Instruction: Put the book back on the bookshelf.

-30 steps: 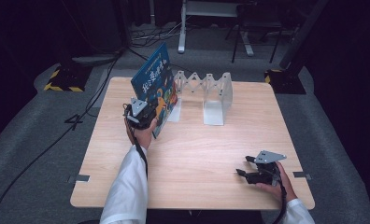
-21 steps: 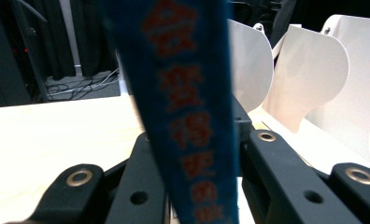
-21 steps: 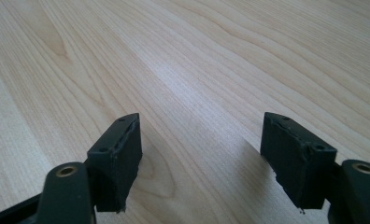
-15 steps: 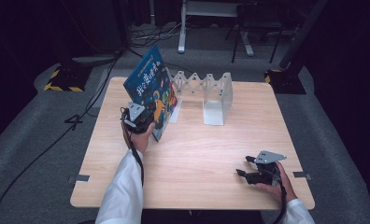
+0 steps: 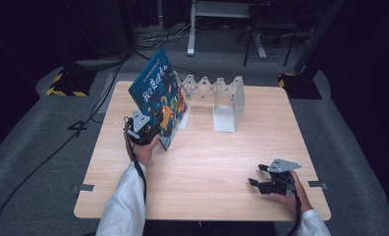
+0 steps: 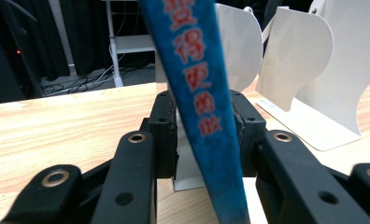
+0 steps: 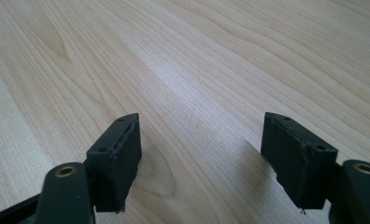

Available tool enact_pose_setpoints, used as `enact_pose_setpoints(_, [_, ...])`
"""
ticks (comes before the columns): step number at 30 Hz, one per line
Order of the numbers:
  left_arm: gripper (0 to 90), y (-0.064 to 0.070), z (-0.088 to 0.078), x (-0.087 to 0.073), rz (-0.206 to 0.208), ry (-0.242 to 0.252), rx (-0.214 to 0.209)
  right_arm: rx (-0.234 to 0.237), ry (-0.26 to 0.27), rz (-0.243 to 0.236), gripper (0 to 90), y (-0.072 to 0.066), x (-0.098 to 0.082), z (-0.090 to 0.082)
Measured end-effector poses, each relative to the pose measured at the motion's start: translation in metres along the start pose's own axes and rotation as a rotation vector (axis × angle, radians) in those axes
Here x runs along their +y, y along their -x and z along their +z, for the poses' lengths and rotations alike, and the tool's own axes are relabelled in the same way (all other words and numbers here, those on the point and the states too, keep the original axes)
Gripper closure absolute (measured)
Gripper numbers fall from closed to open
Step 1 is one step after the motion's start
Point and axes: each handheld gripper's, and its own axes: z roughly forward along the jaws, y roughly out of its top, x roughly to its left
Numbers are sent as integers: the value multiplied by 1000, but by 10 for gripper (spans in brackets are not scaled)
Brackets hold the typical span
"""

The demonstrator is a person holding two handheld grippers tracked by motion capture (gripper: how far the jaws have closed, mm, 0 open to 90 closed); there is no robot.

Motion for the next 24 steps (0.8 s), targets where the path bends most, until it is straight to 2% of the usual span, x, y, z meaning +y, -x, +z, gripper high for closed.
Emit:
enact_pose_setpoints(4, [677, -1, -4, 1, 12, -7, -13, -1, 0, 0, 292, 0, 0, 0])
enact_pose_setpoints(6, [708, -1, -7, 3, 12, -9, -33, -3, 1, 0, 285, 0, 0, 0])
enact_pose_setpoints(15, [698, -5, -19, 6, 29, -14, -42, -9, -3, 3, 275, 0, 0, 0])
enact_pose_setpoints(21, [649, -7, -28, 7, 51, -35, -52, -15, -6, -4, 275, 0, 0, -1])
enact_pose_setpoints(23, [611, -8, -32, 7, 59, -42, -69, -22, -8, -7, 272, 0, 1, -1])
enact_pose_setpoints(24, [588, -10, -34, 6, 64, -60, -96, -22, -8, -3, 271, -1, 1, -1])
